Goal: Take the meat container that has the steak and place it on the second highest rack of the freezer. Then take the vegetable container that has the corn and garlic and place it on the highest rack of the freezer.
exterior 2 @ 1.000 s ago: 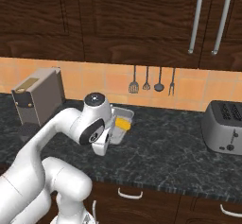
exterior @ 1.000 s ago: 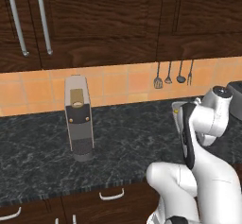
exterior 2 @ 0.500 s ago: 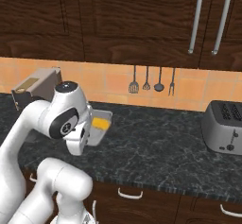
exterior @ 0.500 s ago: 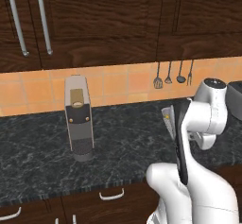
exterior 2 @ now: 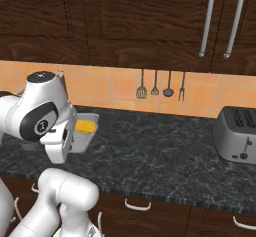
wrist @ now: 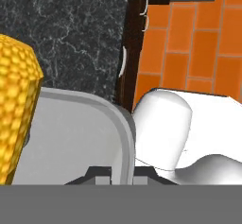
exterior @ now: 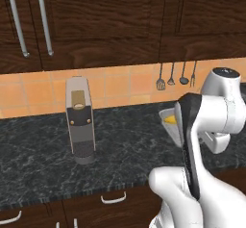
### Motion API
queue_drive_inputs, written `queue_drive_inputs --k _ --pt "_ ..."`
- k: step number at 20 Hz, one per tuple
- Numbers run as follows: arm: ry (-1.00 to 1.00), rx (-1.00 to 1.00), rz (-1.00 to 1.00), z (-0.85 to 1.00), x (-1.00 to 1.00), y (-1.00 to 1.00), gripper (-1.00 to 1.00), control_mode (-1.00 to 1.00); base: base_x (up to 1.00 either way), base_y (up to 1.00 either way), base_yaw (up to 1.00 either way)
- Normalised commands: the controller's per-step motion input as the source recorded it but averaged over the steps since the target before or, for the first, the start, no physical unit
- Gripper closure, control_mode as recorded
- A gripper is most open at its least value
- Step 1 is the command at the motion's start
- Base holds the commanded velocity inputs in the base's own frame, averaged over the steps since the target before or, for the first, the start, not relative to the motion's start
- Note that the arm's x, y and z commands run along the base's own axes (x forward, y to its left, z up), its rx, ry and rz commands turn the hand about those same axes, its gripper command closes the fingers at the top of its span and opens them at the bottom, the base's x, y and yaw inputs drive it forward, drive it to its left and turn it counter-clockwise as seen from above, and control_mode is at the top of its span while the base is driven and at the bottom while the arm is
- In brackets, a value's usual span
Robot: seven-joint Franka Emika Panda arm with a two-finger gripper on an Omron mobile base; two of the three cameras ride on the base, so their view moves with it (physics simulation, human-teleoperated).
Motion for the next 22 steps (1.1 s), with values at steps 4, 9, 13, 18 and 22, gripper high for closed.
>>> queue_drive_inputs --k 4,9,13,18,22 --pt "0.0 0.0 0.0 0.55 -0.17 0.0 1.0 -1.0 0.0 0.0 0.0" --pt "0.0 0.0 0.0 0.35 -0.22 -0.11 1.0 -1.0 0.0 0.0 0.0" --pt "0.0 0.0 0.0 0.22 -0.35 -0.06 1.0 -1.0 0.0 0.0 0.0" --pt "0.0 0.0 0.01 0.06 -0.37 0.17 1.0 -1.0 0.0 0.0 0.0" --pt "0.0 0.0 0.0 0.0 -0.06 0.12 1.0 -1.0 0.0 0.0 0.0"
